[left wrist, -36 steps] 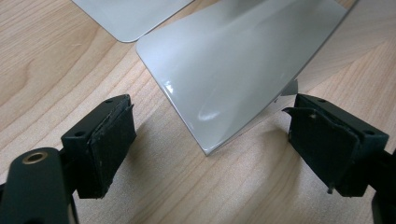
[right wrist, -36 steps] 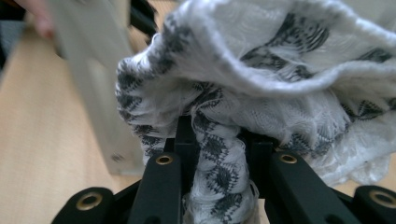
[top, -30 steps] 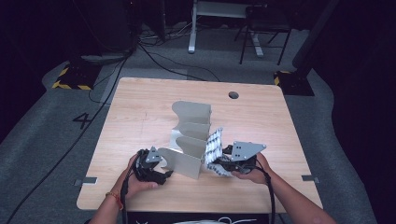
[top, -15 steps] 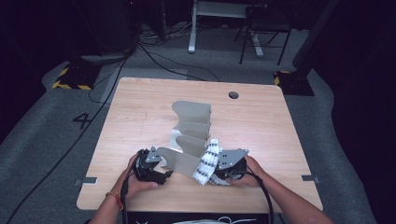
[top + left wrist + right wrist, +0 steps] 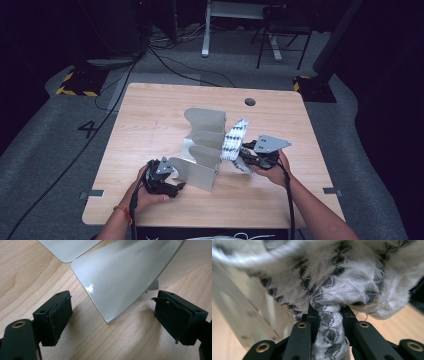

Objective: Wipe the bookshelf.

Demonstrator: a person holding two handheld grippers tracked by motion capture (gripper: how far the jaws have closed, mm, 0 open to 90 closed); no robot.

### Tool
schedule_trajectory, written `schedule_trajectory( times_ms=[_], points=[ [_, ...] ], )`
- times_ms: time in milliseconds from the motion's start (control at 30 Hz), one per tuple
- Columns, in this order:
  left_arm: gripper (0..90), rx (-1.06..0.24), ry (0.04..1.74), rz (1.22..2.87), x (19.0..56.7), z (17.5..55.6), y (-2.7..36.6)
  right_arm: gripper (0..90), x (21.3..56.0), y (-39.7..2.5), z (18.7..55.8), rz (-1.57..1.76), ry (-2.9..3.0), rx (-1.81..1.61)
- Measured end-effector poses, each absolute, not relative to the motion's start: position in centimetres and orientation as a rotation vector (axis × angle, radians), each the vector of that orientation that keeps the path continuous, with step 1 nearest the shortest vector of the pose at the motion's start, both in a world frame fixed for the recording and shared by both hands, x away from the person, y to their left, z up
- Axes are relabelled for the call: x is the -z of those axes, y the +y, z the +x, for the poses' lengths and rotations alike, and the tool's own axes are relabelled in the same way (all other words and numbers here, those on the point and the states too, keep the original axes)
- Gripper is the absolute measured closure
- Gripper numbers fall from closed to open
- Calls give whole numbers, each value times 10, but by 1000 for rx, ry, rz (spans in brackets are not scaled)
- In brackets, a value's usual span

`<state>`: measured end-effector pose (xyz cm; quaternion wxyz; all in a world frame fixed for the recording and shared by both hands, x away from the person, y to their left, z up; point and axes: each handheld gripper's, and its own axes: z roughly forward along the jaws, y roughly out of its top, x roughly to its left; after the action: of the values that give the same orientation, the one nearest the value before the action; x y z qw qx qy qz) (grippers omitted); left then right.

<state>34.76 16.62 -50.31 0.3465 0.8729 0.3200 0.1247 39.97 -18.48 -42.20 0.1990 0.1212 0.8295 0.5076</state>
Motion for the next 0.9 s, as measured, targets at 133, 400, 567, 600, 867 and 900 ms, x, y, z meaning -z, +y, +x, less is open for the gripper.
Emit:
schedule_trajectory(
  times_ms=[133, 400, 567, 600, 867, 900],
  points=[
    [148, -323, 830, 2265, 503, 348, 166, 760, 443, -172, 407, 331, 2410, -1350],
    [148, -325, 833, 2262, 503, 347, 166, 758, 474, -155, 407, 276, 2568, -1195],
    [148, -324, 833, 2263, 503, 348, 166, 759, 485, -156, 412, 306, 2599, -1160],
    [148, -323, 831, 2265, 503, 348, 166, 760, 481, -157, 412, 317, 2579, -1175],
    [148, -324, 831, 2264, 503, 348, 166, 760, 449, -167, 417, 357, 2432, -1334],
    [148, -323, 831, 2265, 503, 348, 166, 760, 445, -166, 417, 356, 2420, -1343]
  ],
)
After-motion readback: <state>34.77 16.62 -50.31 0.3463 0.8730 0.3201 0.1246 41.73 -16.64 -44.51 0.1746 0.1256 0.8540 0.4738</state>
